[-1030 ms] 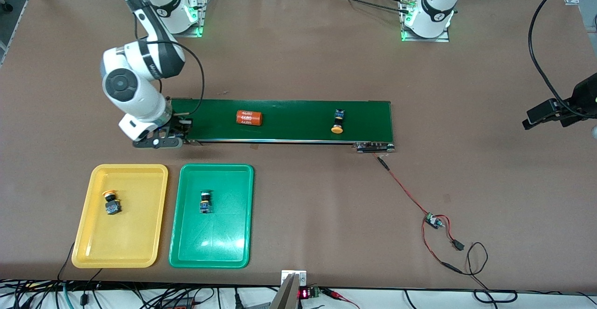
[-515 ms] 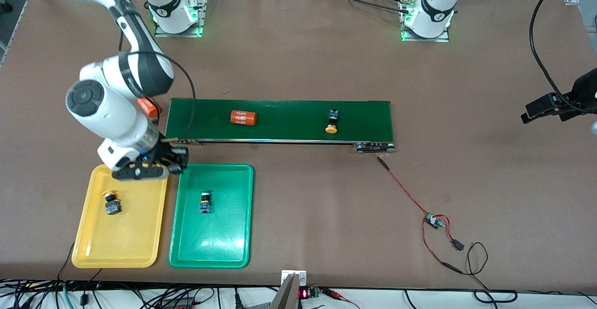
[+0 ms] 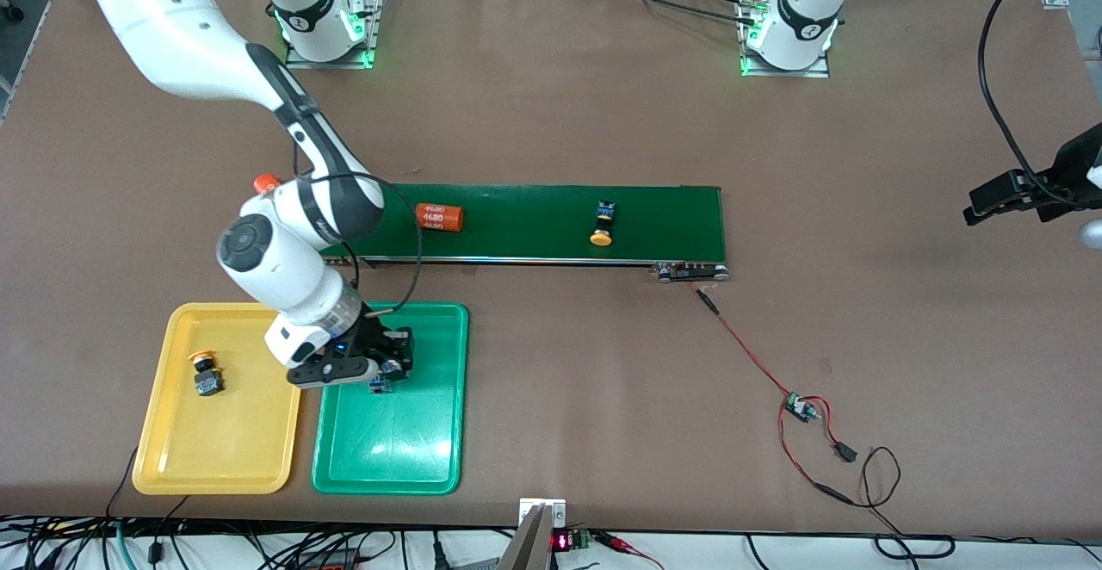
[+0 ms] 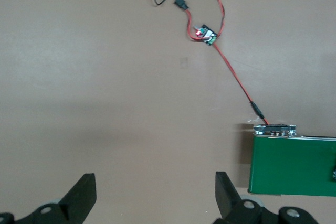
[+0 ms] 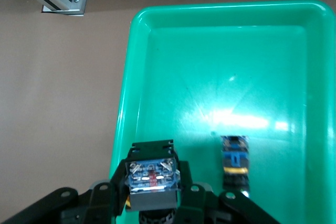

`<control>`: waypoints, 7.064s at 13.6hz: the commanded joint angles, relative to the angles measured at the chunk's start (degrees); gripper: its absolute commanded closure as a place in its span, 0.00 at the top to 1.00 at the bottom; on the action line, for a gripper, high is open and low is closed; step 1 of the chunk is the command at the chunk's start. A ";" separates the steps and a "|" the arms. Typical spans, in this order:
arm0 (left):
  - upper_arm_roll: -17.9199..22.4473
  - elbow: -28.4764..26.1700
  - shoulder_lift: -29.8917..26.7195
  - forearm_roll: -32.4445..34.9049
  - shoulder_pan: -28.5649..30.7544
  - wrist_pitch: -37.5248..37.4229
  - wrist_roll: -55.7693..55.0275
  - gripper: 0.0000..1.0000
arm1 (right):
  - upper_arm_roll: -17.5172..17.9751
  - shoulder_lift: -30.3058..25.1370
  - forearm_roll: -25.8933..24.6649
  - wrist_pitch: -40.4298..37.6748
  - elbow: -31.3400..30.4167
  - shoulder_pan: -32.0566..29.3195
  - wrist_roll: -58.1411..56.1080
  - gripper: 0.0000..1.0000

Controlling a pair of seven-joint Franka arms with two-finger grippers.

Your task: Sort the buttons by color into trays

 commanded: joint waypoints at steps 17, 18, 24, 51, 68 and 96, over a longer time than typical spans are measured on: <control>5.16 -0.30 -2.56 -1.12 -3.59 -4.66 1.03 1.00 | -3.40 0.92 -1.55 -1.28 1.05 2.35 -0.58 0.92; 4.72 -0.30 -2.56 -1.04 -3.68 -4.48 1.03 1.00 | -3.40 -0.84 -1.55 -5.76 1.05 2.26 -0.49 0.92; 4.45 -0.03 -2.48 -1.56 -3.59 -3.70 0.94 1.00 | -5.24 -11.12 -1.03 -30.55 1.66 1.91 -1.02 0.95; 4.37 -0.12 -2.39 -1.74 -3.07 -3.51 0.94 1.00 | -2.19 -36.55 8.29 -44.39 -17.59 0.85 10.71 1.00; 4.54 -0.12 -1.77 -0.77 -2.98 -2.63 0.94 1.00 | 0.11 -24.07 -3.48 -26.73 -20.05 15.09 33.95 1.00; 4.63 -0.03 -1.95 -1.39 -2.54 -2.63 0.94 1.00 | 2.57 -16.59 -3.66 -22.76 -23.56 12.81 33.08 0.27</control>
